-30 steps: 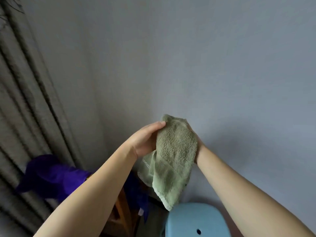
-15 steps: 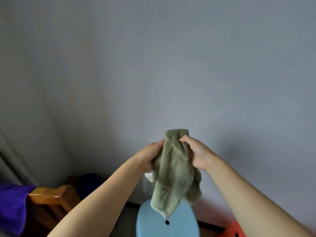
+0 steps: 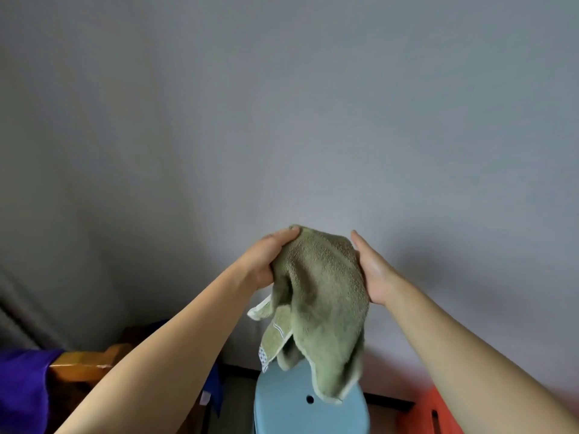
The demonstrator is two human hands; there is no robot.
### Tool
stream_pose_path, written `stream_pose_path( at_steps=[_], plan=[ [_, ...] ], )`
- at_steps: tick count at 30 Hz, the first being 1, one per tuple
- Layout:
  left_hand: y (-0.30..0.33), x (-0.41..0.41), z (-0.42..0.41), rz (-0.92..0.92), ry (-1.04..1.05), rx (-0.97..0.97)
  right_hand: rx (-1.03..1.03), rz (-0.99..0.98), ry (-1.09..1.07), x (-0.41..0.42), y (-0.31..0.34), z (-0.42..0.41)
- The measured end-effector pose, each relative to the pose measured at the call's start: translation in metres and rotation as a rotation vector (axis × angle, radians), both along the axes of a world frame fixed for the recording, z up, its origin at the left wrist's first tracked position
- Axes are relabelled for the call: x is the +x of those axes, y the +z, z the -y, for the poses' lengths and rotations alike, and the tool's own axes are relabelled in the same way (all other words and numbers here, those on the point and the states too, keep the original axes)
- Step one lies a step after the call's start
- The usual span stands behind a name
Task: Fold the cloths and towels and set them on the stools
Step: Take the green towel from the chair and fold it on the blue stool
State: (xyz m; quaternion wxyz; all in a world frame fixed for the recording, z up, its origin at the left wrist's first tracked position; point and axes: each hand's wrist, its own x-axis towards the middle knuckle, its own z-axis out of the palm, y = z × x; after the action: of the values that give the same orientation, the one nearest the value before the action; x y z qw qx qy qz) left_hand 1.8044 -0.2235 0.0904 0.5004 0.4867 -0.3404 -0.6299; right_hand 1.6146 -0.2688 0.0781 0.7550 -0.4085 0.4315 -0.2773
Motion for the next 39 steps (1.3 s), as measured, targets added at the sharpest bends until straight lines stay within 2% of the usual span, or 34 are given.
stream_pose_path(
  at_steps=[4, 8, 10, 12, 14, 16, 20, 24, 28, 30, 33, 35, 37, 39],
  plan=[
    [0.01, 0.001, -0.006, -0.116, -0.021, -0.121, 0.011, 0.253, -0.146, 0.006, -0.006, 0.006],
    [0.012, 0.017, -0.018, -0.179, -0.089, -0.089, 0.005, 0.38, -0.227, 0.012, 0.003, 0.009],
    [0.005, 0.023, -0.024, -0.224, -0.097, -0.086, -0.06, 0.38, -0.258, 0.014, 0.013, 0.011],
    [-0.002, 0.024, -0.028, -0.362, -0.073, -0.091, -0.194, 0.307, -0.225, 0.016, 0.023, 0.013],
    [-0.011, 0.02, -0.028, -0.487, -0.05, -0.046, -0.345, 0.204, -0.133, 0.018, 0.032, 0.013],
    [-0.02, 0.009, -0.025, -0.507, -0.06, 0.016, -0.462, 0.123, 0.014, 0.019, 0.04, 0.011],
    [-0.032, -0.011, -0.021, -0.456, -0.041, 0.051, -0.518, 0.044, 0.267, 0.019, 0.05, 0.005],
    [-0.021, -0.019, -0.009, -0.433, 0.017, -0.018, -0.453, -0.017, 0.424, 0.012, 0.04, -0.002],
    [-0.007, -0.022, -0.002, -0.401, 0.014, -0.09, -0.179, 0.131, 0.235, 0.001, 0.021, -0.002],
    [0.001, -0.022, -0.003, -0.33, -0.043, -0.14, -0.066, 0.115, 0.142, -0.005, 0.006, 0.002],
    [0.005, -0.023, -0.007, -0.088, -0.19, -0.17, -0.056, 0.055, 0.19, -0.002, 0.001, -0.008],
    [0.004, -0.021, -0.011, 0.021, -0.218, -0.168, -0.039, 0.136, 0.178, 0.005, 0.0, -0.013],
    [0.0, -0.013, -0.013, 0.078, -0.215, -0.174, -0.044, 0.245, 0.14, 0.011, -0.002, -0.01],
    [-0.004, -0.004, -0.015, 0.133, -0.114, -0.159, -0.061, 0.288, 0.15, 0.015, -0.002, -0.008]
  ],
)
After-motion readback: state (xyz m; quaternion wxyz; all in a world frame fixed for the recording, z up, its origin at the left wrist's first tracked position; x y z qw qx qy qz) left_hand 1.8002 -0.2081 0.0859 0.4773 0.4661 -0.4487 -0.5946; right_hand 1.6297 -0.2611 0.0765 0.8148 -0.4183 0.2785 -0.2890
